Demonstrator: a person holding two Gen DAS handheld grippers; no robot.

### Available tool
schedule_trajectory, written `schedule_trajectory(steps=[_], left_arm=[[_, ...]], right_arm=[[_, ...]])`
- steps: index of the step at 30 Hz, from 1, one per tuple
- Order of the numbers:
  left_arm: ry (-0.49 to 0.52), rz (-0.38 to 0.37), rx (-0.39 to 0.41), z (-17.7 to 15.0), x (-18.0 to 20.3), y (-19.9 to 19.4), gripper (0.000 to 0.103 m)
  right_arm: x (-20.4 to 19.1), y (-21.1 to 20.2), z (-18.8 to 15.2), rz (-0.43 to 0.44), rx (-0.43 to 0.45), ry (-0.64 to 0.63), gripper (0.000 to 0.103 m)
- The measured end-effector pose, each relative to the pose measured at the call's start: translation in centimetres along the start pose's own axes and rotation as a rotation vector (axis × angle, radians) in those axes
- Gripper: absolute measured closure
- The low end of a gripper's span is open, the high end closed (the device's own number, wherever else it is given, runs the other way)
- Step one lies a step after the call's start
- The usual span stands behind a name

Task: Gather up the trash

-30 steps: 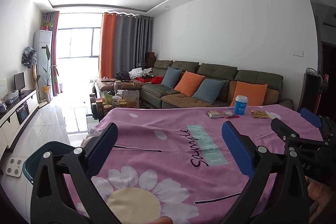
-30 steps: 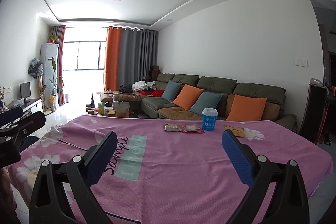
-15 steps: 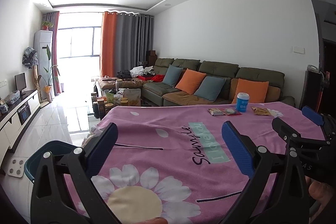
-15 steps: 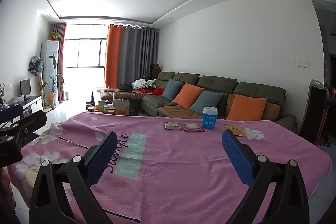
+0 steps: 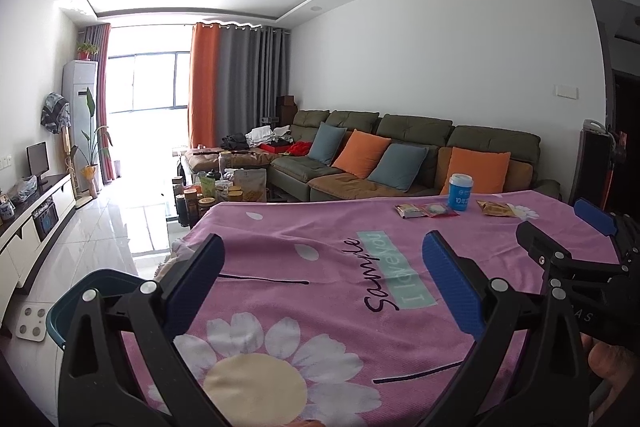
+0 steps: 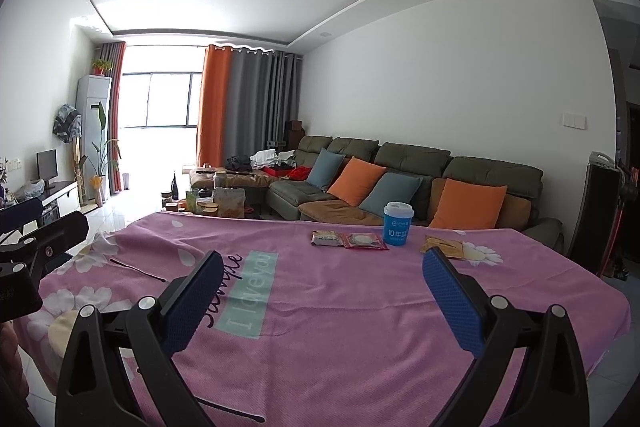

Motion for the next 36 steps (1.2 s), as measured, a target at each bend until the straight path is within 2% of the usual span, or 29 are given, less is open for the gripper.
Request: schedule_trajectory(steps=[36], left_arm=[[0.01,0.0,-0.015,0.32,0.11,0.2,0.006]], right_arm=[[0.18,-0.01,-0.09,0.003,-0.002,0.008,0.007]])
Point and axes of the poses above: each gripper's, at about its wrist camera, not at the fingertips, and y roughly the way its jaws point, x to its right, z to its top, the point moved 9 cm from there along y, roughly the way its jaws point, and after that the axes turned 13 degrees about -y, right-handed, at the moved point
